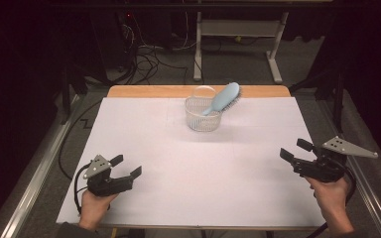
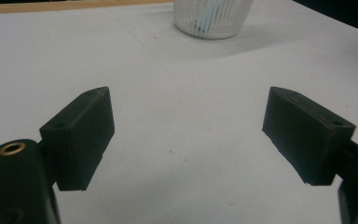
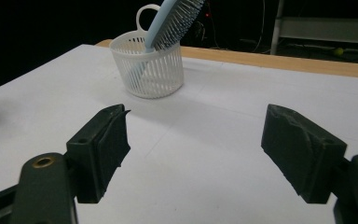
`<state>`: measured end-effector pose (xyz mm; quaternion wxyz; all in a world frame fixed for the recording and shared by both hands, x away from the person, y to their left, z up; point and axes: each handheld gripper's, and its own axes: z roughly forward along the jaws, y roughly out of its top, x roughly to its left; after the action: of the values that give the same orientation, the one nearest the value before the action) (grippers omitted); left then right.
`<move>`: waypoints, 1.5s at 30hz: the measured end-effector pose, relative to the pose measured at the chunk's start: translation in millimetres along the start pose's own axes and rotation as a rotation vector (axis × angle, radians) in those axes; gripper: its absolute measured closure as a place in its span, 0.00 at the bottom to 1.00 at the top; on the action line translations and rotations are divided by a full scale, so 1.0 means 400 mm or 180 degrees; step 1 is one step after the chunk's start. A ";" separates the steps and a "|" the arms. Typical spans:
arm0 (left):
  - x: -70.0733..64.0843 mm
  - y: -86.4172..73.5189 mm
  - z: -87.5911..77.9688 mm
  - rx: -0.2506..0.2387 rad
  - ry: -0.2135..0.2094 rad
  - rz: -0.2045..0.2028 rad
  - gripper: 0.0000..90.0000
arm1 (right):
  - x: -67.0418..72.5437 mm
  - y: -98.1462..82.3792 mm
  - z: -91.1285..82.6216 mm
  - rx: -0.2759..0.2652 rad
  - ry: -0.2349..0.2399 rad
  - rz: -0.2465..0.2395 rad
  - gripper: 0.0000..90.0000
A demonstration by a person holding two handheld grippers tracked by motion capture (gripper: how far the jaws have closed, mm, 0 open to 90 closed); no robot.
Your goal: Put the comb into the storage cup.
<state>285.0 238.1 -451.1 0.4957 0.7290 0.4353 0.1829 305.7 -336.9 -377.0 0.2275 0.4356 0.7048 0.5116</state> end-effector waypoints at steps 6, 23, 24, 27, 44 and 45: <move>0.000 0.000 -0.001 -0.0003 0.0000 0.0001 0.18 | -0.002 -0.014 -0.011 -0.0034 -0.0005 0.0010 0.25; -0.001 0.000 -0.003 -0.0017 0.0009 0.0002 0.18 | 0.006 -0.046 -0.037 -0.0083 -0.0044 0.0047 0.24; -0.001 0.000 -0.004 -0.0019 0.0010 -0.0002 0.18 | 0.006 -0.048 -0.038 -0.0088 -0.0051 0.0051 0.24; -0.002 0.000 -0.003 -0.0020 0.0009 -0.0001 0.18 | 0.008 -0.056 -0.038 -0.0078 -0.0042 0.0070 0.24; -0.005 0.001 -0.006 -0.0029 -0.0004 0.0012 0.18 | 0.016 -0.089 -0.033 -0.0033 0.0016 0.0084 0.24; -0.005 0.001 -0.006 -0.0028 -0.0004 0.0011 0.18 | 0.016 -0.091 -0.032 -0.0034 0.0016 0.0086 0.24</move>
<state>282.5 237.8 -449.6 0.4989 0.7276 0.4330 0.1853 278.7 -341.6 -404.8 0.2211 0.4427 0.6966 0.5195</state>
